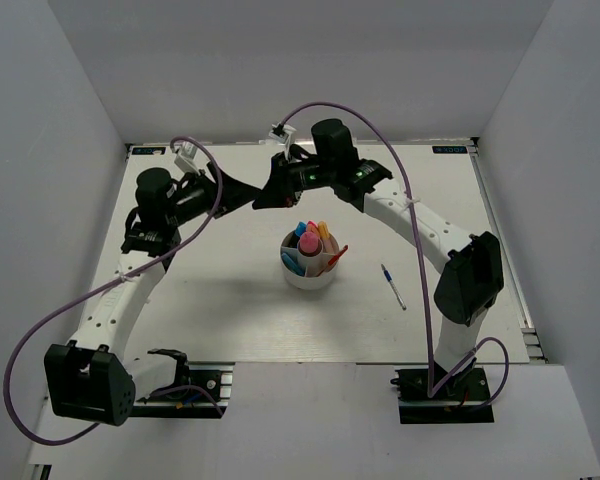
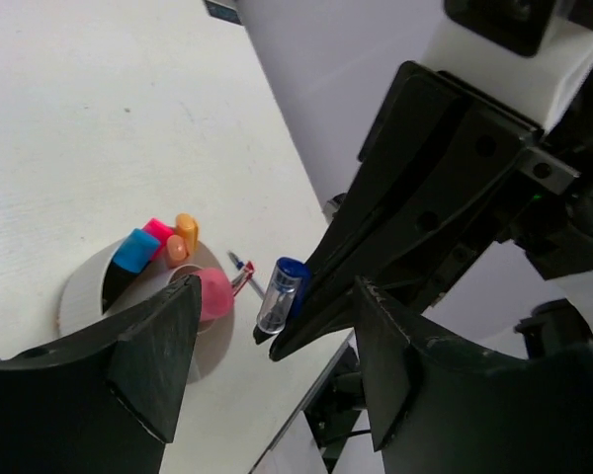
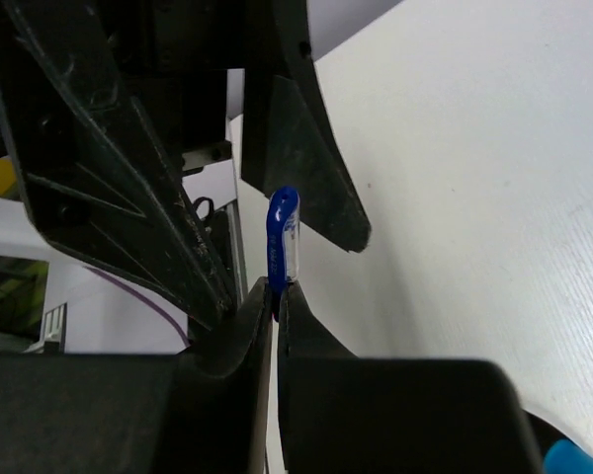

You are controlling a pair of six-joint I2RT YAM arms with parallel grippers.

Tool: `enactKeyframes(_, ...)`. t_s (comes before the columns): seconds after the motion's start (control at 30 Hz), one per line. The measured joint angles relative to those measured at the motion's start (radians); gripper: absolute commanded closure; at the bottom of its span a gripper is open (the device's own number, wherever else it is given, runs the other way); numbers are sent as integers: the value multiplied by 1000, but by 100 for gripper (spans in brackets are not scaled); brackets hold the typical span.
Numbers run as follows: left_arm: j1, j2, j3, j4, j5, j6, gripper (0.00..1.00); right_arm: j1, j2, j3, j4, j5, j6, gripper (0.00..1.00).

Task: Sort the stationery into containers
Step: Pick up the pen cap from the center of the board.

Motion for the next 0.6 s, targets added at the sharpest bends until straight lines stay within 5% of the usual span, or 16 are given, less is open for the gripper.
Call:
enactKeyframes(0.47, 13, -15, -31, 175, 132, -100, 59, -9, -10, -98, 147, -230, 107, 100)
enactKeyframes(0.6, 19, -15, -31, 183, 157, -109, 60, -19, -16, -120, 198, -267, 153, 100)
